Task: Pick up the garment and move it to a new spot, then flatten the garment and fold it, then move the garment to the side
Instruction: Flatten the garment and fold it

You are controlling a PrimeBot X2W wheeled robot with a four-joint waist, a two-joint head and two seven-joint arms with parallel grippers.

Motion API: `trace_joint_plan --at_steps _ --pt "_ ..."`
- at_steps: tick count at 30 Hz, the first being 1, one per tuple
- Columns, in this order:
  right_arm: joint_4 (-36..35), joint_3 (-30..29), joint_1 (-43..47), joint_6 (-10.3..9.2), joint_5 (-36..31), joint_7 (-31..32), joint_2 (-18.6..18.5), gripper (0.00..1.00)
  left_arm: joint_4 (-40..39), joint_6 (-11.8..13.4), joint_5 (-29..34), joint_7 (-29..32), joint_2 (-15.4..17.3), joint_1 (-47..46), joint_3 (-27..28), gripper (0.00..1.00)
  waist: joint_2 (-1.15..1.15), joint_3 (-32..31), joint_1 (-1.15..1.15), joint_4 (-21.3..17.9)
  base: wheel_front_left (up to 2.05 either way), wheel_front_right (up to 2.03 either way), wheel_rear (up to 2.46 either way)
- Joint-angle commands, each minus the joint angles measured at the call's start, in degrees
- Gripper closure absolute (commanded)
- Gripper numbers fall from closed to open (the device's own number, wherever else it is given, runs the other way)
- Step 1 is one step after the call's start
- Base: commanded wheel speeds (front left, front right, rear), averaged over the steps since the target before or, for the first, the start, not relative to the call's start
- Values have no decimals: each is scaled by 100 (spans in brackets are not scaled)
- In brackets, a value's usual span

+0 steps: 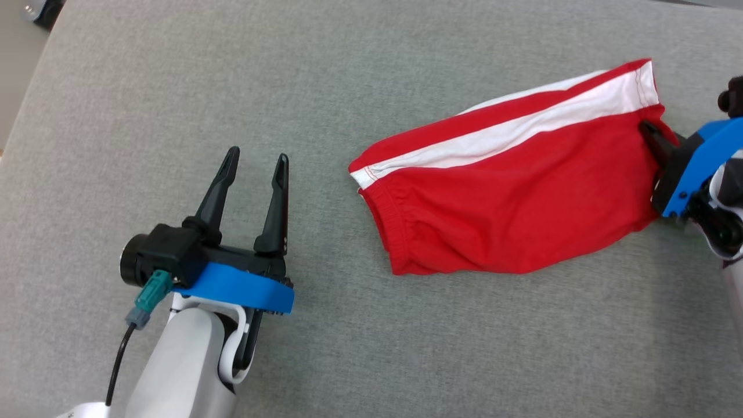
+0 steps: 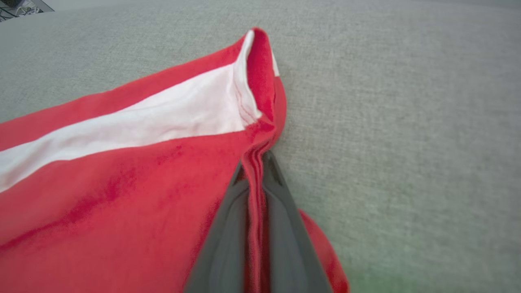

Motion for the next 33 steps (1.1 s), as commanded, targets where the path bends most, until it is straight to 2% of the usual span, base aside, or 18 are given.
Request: trace_joint_plan --at_steps 1,6,12,19,27,33 --pt "-140 -54 288 -1 24 -87 -30 100 43 -39 4 -25 100 91 -83 0 0 -148 0 -169 0 0 0" --pt "-584 -395 709 0 -109 -246 -142 100 111 -40 -43 -25 247 219 -147 0 0 -387 0 -428 0 0 0" --pt "-969 -892 1219 0 -572 -208 -234 100 190 -30 -72 -25 318 352 -57 0 0 -655 0 -603 0 0 0" --pt "-1344 -1323 1472 0 -1133 -59 0 100 209 -27 -81 -25 362 421 -46 0 0 -810 0 -636 0 0 0" --pt "-1927 -802 1416 0 -1268 305 502 100 237 -27 -106 -25 389 427 -101 0 0 -880 0 -573 0 0 0" --pt "-2153 113 1093 1 -1334 667 915 100 233 -27 -128 -25 430 427 -167 0 0 -870 0 -523 0 0 0"
